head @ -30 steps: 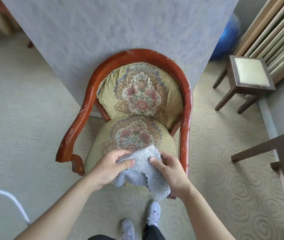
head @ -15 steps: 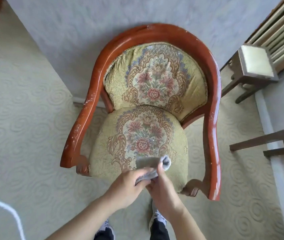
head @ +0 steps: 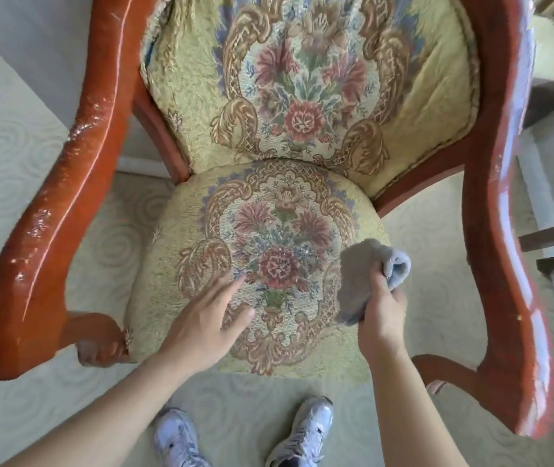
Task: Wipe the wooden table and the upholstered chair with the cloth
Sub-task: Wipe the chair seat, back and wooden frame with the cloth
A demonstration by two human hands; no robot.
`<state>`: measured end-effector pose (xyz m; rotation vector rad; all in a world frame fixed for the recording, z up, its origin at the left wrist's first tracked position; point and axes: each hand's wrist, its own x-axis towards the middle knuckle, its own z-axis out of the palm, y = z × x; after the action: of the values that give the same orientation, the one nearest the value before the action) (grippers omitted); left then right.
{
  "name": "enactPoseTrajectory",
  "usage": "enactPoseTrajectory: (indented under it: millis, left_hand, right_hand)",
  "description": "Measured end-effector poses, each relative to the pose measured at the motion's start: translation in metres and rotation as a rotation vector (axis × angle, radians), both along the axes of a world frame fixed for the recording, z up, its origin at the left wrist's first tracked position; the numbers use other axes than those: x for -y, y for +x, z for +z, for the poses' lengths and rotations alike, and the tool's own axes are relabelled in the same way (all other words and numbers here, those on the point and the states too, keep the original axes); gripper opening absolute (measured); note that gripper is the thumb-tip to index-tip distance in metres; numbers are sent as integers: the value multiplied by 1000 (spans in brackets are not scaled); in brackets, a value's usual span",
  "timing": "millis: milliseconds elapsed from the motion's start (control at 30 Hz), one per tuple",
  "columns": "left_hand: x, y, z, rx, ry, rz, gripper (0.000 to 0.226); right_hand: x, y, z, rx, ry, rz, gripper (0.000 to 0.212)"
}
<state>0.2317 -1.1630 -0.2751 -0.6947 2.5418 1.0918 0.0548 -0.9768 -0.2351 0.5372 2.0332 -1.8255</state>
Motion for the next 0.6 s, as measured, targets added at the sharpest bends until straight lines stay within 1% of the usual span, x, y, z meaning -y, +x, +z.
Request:
enactPoseTrajectory:
  millis: [100, 133, 200, 233, 300, 367, 500, 600]
  left_hand:
    - [11, -31, -46, -53, -180, 27, 87]
    - [16, -42, -59, -57, -264, 26, 91]
    - [25, -57, -81, -16, -415, 3, 100]
    - [28, -60, -90, -2, -476, -15, 105]
    - [29, -62, -103, -9, -576, -51, 112]
    - [26, -60, -108, -11, -631, -64, 114]
    - [27, -64, -111, 22, -673, -89, 115]
    - [28, -67, -111, 49, -681, -100, 113]
  right_hand:
    - [-3, -37, -29, -244, 240, 42, 26]
    - [-5, -47, -40, -348, 349, 90, 34]
    - [-8, -60, -66, -499, 556, 283, 47]
    - [-7, -62, -79, -512, 610, 412, 50]
    - [-1, -58, -106, -503, 654, 669, 58]
    - [4, -41, -125, -579, 746, 850, 60]
    - [6, 0, -134, -681, 830, 928, 63]
    - [8, 16, -133, -679, 861, 985, 63]
